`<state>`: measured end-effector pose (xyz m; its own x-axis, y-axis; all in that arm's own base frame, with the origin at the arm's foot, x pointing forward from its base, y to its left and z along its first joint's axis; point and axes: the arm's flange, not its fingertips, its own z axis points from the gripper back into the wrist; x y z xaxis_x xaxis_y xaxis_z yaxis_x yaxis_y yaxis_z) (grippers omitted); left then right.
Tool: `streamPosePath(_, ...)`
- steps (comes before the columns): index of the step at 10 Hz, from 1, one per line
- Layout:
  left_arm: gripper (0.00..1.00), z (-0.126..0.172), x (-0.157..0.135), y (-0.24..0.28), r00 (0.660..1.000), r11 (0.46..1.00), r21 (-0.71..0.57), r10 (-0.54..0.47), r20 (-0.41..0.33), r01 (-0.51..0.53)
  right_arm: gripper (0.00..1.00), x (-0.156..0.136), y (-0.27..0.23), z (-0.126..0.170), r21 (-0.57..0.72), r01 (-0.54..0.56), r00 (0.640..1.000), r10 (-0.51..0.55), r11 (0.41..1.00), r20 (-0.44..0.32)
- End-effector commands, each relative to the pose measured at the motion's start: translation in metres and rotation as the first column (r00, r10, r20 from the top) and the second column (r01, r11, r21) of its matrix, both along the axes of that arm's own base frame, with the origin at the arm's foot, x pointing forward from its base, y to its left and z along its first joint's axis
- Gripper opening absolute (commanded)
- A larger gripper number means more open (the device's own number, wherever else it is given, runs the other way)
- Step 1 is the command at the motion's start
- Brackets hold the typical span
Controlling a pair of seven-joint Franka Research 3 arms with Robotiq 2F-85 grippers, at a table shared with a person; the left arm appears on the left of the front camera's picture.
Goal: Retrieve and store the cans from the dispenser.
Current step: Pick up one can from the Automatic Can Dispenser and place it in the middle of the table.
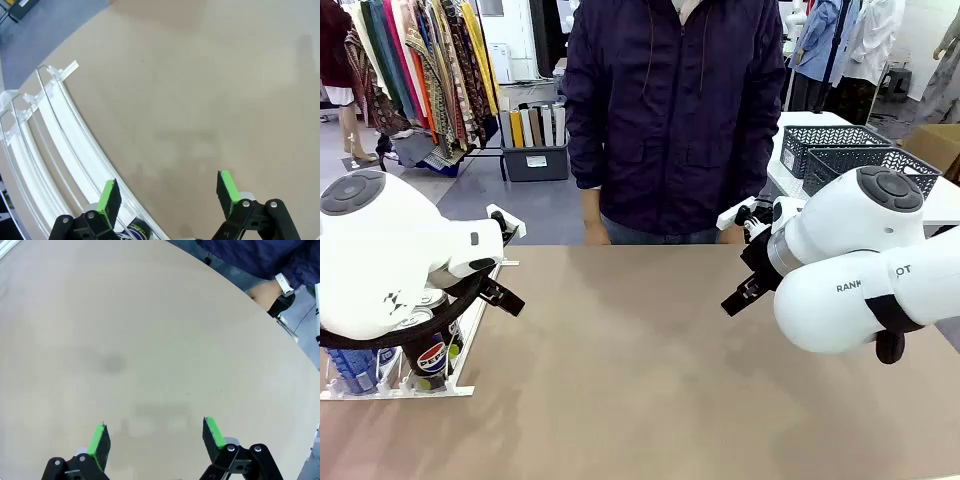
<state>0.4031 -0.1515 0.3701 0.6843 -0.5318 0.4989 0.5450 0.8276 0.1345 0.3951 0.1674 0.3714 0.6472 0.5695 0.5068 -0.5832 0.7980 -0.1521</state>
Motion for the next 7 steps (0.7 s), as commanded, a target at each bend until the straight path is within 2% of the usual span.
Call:
streamPosePath(1,1.00,0.0002,0.0000,0.0000,1.000,1.000,0.000,0.000,0.000,0.000,1.00,0.0000,0.0000,0.0000,0.000,0.000,1.000,0.000,1.000,0.000)
streamPosePath(7,1.00,0.0002,0.0000,0.0000,1.000,1.000,0.000,0.000,0.000,0.000,1.00,0.0000,0.0000,0.0000,0.000,0.000,1.000,0.000,1.000,0.000)
